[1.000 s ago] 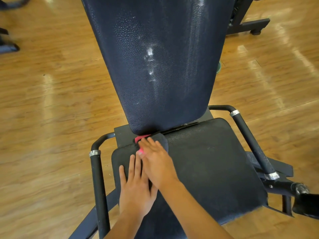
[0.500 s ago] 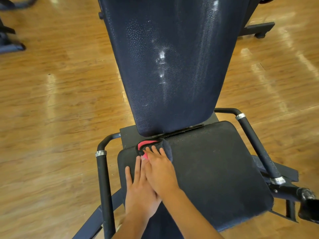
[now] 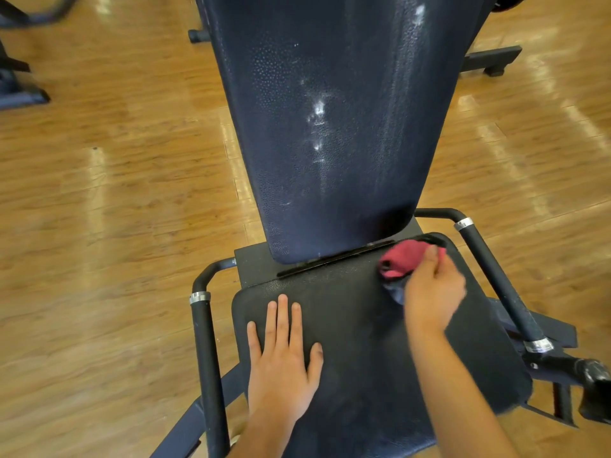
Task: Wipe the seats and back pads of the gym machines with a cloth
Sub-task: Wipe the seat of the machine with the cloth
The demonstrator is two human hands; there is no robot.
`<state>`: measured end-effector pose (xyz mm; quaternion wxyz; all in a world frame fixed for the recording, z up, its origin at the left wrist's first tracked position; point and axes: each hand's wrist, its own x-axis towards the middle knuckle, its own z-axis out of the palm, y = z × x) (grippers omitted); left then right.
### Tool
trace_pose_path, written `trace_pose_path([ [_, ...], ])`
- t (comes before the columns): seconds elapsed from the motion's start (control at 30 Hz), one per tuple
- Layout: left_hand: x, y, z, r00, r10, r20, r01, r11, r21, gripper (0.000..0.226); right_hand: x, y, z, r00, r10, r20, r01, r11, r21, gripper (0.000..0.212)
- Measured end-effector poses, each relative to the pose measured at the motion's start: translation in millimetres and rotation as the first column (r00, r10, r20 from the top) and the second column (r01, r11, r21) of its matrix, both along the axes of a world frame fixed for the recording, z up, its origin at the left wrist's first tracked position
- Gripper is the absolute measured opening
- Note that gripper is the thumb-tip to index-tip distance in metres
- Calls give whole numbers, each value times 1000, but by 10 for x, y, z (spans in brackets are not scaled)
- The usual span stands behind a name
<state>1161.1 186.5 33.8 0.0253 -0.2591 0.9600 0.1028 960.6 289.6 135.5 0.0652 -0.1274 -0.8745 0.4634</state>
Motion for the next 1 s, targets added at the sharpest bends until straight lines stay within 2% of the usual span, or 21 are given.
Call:
trace_pose_path([
  [0.07, -2, -2, -1, 1000, 6, 7, -6, 1000, 8, 72, -99, 116, -54, 994, 105, 9, -105, 985, 138, 35],
  [0.1, -5, -2, 2, 1000, 7, 8, -7, 1000, 13, 72, -123, 129, -122, 979, 195, 60, -204, 950, 236, 35],
  [0.17, -8, -1, 3, 1000, 7, 7, -7, 1000, 13, 72, -120, 83, -267, 911, 347, 221, -410, 814, 411, 36],
  [0.2, -3, -1, 2, 1000, 6, 2, -6, 1000, 8, 72, -84, 47, -337, 876, 401, 268, -482, 752, 449, 36],
  [0.3, 22, -13, 5, 1000, -6, -11, 6, 1000, -6, 72, 102, -80, -436, 782, 579, 232, -607, 621, 496, 31],
  [0.37, 32, -20, 5, 1000, -4, -8, 4, 1000, -5, 72, 265, -154, -502, 672, 710, 210, -696, 508, 508, 31],
  [0.43, 28, -18, 17, 1000, 8, -13, -8, 1000, -8, 72, 343, -181, -529, 590, 770, 241, -770, 448, 454, 36],
  [0.5, 51, -34, 25, 1000, 16, -5, -16, 1000, -7, 73, 291, -136, -520, 557, 780, 286, -810, 434, 394, 41],
  [0.57, 133, -43, 27, 1000, 30, -2, -30, 999, -12, 73, 223, -47, -476, 568, 779, 263, -803, 457, 383, 41],
  [0.67, 302, 48, 11, 999, 53, -12, -53, 999, -9, 73, 186, 2, -377, 707, 682, 187, -693, 615, 375, 39],
  [0.73, 368, 127, -10, 997, 77, -28, -77, 997, 5, 73, 242, -104, -392, 775, 595, 213, -626, 675, 389, 38],
  [0.83, 366, 166, -17, 994, 101, -38, -101, 995, 8, 73, 431, -380, -519, 778, 569, 267, -619, 617, 486, 38],
  [0.9, 354, 164, -20, 994, 99, -41, -99, 995, 3, 73, 559, -513, -574, 781, 558, 279, -617, 622, 483, 39],
  [1.0, 363, 159, -19, 995, 84, -46, -84, 996, 3, 74, 673, -559, -529, 700, 653, 288, -691, 520, 501, 48],
])
